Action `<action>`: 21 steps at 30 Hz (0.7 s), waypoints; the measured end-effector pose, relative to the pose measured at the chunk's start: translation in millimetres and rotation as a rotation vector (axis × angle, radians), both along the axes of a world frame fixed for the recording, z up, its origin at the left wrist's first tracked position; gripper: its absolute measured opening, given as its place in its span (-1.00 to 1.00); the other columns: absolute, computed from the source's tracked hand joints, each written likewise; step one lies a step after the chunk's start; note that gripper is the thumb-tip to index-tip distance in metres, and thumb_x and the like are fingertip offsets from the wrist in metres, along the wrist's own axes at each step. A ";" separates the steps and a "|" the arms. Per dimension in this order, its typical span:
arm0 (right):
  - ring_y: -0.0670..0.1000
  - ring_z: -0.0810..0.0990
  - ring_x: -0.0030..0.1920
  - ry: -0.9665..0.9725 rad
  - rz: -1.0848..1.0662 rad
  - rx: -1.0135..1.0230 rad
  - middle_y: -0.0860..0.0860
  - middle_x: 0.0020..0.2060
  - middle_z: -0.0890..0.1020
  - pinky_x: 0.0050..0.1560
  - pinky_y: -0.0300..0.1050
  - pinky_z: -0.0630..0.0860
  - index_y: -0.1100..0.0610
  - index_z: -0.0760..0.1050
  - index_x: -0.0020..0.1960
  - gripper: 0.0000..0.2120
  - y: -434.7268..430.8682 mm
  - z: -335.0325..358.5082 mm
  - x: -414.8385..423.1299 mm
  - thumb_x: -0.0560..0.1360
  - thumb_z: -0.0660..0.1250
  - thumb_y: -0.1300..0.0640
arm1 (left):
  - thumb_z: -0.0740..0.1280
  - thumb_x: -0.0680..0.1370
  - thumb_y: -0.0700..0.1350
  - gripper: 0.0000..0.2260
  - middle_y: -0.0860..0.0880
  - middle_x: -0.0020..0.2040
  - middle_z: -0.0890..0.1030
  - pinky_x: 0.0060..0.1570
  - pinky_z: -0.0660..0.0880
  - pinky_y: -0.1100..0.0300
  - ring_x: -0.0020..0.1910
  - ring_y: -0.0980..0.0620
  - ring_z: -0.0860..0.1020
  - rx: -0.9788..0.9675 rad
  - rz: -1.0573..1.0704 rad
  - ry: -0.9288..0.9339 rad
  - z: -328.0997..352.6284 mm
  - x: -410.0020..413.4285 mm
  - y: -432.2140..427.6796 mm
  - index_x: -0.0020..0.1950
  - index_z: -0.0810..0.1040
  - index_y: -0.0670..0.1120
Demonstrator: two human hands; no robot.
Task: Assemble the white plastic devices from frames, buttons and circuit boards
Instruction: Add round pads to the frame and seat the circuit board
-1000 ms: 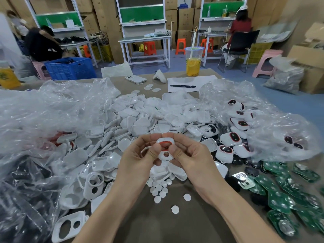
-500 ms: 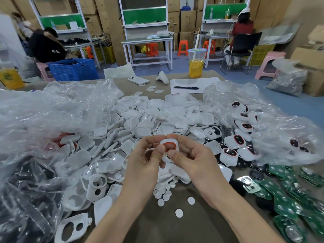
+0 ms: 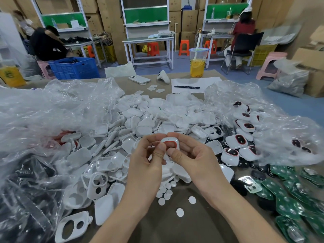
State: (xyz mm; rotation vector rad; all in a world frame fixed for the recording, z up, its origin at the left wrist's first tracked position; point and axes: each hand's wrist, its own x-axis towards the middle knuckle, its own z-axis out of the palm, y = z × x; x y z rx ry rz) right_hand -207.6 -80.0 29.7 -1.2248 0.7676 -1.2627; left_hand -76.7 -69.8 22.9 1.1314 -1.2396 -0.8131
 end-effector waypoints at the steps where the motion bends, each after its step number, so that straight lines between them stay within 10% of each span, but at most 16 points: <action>1: -0.04 0.71 0.06 -0.009 0.002 0.003 -0.01 0.00 0.75 -0.03 -0.32 0.57 -0.08 0.67 0.10 -0.74 -0.1 0.3 0.0 0.52 0.43 0.24 | 0.31 0.65 -0.16 -0.74 0.13 -0.09 0.71 -0.20 0.49 0.40 -0.24 0.17 0.59 0.002 0.000 0.002 0.7 0.3 0.7 -0.03 0.59 0.24; 14: -0.05 0.72 -0.10 0.042 -0.170 0.005 -0.02 -0.11 0.75 -0.09 -0.27 0.61 -0.12 0.67 0.03 -0.82 -1.1 -0.9 -0.7 0.44 0.43 -0.06 | 0.33 0.62 -0.01 -0.86 0.17 -0.05 0.66 -0.10 0.49 0.38 -0.07 0.16 0.62 -0.010 -0.029 -0.120 6.8 1.8 5.5 0.05 0.56 0.26; 21: -0.18 0.64 -0.24 -0.126 -0.333 0.079 -0.05 -0.17 0.74 -0.17 -0.36 0.55 -0.01 0.67 0.01 -0.83 -11.9 0.5 -13.9 0.45 0.43 0.00 | 0.23 0.62 0.20 -0.85 0.24 -0.09 0.51 0.06 0.32 0.37 -0.03 0.24 0.47 -0.306 -0.166 -1.016 5.1 25.7 15.7 0.01 0.55 0.20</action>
